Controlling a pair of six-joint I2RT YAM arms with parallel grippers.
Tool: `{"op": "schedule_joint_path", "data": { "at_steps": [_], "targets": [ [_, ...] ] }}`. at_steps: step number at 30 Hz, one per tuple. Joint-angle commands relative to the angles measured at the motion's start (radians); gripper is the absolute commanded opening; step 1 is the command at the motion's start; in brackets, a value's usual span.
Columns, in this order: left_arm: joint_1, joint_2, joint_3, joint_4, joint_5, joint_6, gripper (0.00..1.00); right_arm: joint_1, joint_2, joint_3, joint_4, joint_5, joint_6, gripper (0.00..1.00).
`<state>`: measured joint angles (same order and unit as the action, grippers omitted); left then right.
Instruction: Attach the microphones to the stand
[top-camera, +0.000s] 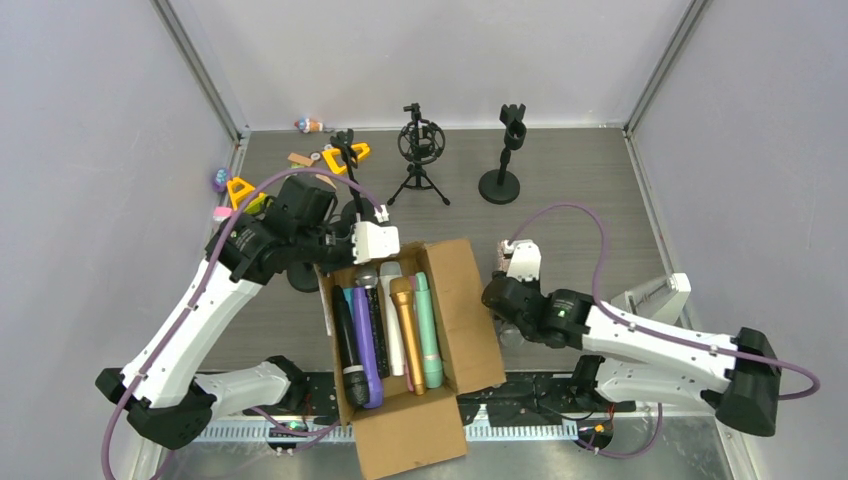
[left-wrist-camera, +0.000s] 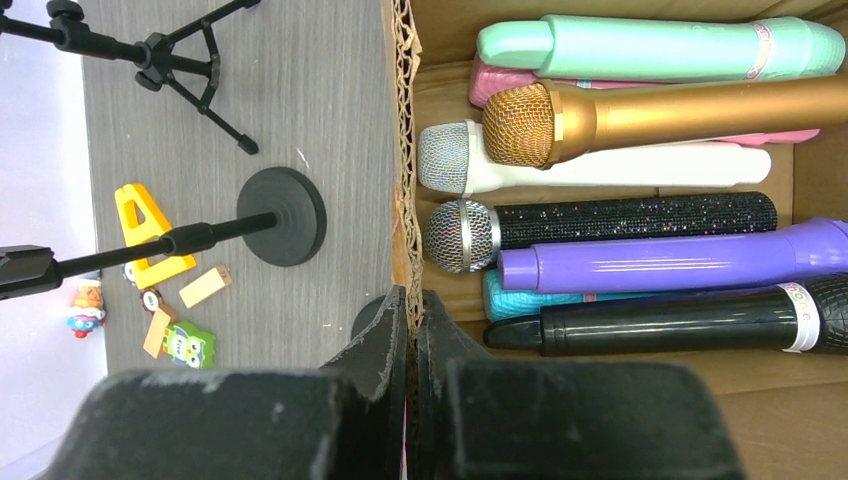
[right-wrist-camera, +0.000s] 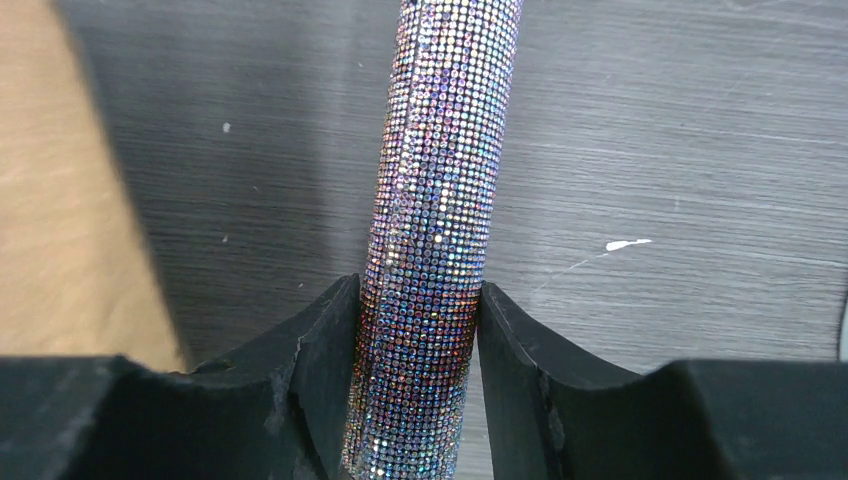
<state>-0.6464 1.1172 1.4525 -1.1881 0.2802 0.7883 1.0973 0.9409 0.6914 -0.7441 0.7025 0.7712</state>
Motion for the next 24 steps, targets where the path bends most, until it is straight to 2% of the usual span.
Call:
{"op": "schedule_joint_path", "data": {
  "at_steps": [1,7,13,17,19,20,21,24],
  "targets": [
    [-0.007,-0.033,0.052,-0.062,0.063,0.002,0.0,-0.05,0.087,-0.013,0.214,-0.083,-0.064,0.1],
    [-0.007,-0.047,0.062,-0.062,0.045,-0.008,0.0,-0.138,0.24,-0.02,0.371,-0.15,-0.115,0.11],
    [-0.007,-0.063,0.032,-0.034,0.043,-0.024,0.0,-0.211,0.388,-0.033,0.503,-0.264,-0.14,0.21],
    [-0.006,-0.054,0.026,-0.032,0.049,-0.043,0.0,-0.22,0.445,-0.022,0.538,-0.328,-0.146,0.36],
    [-0.007,-0.049,0.027,-0.034,0.048,-0.055,0.0,-0.22,0.455,-0.011,0.531,-0.334,-0.152,0.54],
    [-0.007,-0.047,0.027,-0.034,0.049,-0.061,0.0,-0.22,0.453,-0.006,0.515,-0.332,-0.157,0.58],
    [-0.007,-0.047,0.023,-0.031,0.051,-0.067,0.0,-0.22,0.447,0.004,0.492,-0.327,-0.162,0.67],
    [-0.007,-0.058,0.009,-0.024,0.051,-0.076,0.0,-0.219,0.372,0.028,0.433,-0.316,-0.169,0.8]
  ]
}}
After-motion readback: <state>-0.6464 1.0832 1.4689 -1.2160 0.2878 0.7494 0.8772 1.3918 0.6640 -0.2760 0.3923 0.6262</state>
